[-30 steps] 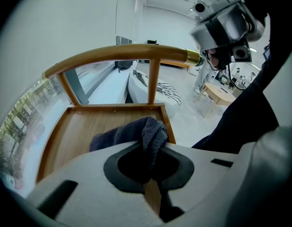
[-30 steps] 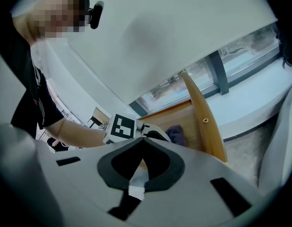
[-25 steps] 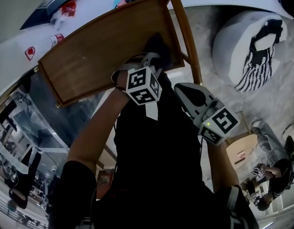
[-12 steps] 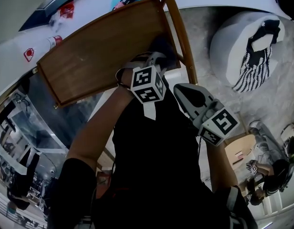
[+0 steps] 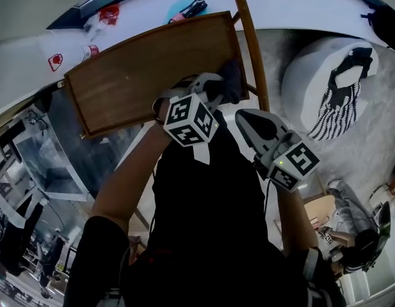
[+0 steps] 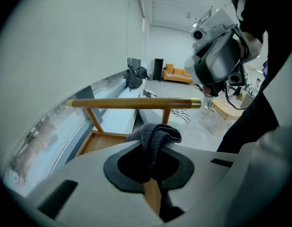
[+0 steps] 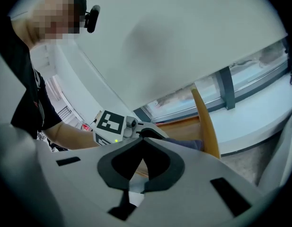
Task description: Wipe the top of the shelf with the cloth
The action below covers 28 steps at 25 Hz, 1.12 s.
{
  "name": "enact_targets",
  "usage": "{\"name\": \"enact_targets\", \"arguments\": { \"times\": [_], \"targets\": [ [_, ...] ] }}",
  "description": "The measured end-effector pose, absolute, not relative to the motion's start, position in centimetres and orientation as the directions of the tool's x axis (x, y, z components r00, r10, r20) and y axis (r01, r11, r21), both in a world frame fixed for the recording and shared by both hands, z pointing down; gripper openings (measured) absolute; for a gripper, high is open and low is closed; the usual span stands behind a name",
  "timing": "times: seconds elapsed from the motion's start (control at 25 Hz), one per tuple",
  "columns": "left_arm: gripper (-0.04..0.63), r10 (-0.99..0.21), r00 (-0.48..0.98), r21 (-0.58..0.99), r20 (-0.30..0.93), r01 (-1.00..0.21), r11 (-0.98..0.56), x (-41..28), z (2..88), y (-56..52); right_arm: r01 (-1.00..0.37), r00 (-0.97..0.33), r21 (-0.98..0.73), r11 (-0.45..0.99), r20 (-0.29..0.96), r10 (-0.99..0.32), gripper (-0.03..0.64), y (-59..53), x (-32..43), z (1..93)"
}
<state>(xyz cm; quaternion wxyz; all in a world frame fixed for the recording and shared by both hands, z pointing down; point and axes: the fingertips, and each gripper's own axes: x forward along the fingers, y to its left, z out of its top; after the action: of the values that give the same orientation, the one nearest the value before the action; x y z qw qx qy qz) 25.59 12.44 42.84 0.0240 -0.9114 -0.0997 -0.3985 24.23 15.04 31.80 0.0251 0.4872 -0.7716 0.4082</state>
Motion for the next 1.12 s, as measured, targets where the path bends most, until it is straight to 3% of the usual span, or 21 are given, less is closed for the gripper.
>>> {"name": "enact_targets", "arguments": {
  "times": [0.36, 0.64, 1.12],
  "targets": [
    [0.041, 0.018, 0.803, 0.048, 0.595, -0.014, -0.999, 18.4, 34.2, 6.8, -0.779, -0.555, -0.563, 0.277, 0.413, -0.722, 0.004, 11.7, 21.0, 28.1],
    [0.041, -0.121, 0.813, -0.063, 0.570, -0.104, -0.993, 11.7, 28.9, 3.7, -0.777, -0.598, -0.508, 0.373, 0.408, -0.690, 0.005, 8.7, 16.4, 25.5],
    [0.041, -0.310, 0.795, -0.114, 0.522, -0.296, -0.949, 0.6, 23.8, 1.2, -0.734, -0.677, -0.434, 0.522, 0.402, -0.617, 0.005, 3.9, 8.3, 21.3]
  ]
}}
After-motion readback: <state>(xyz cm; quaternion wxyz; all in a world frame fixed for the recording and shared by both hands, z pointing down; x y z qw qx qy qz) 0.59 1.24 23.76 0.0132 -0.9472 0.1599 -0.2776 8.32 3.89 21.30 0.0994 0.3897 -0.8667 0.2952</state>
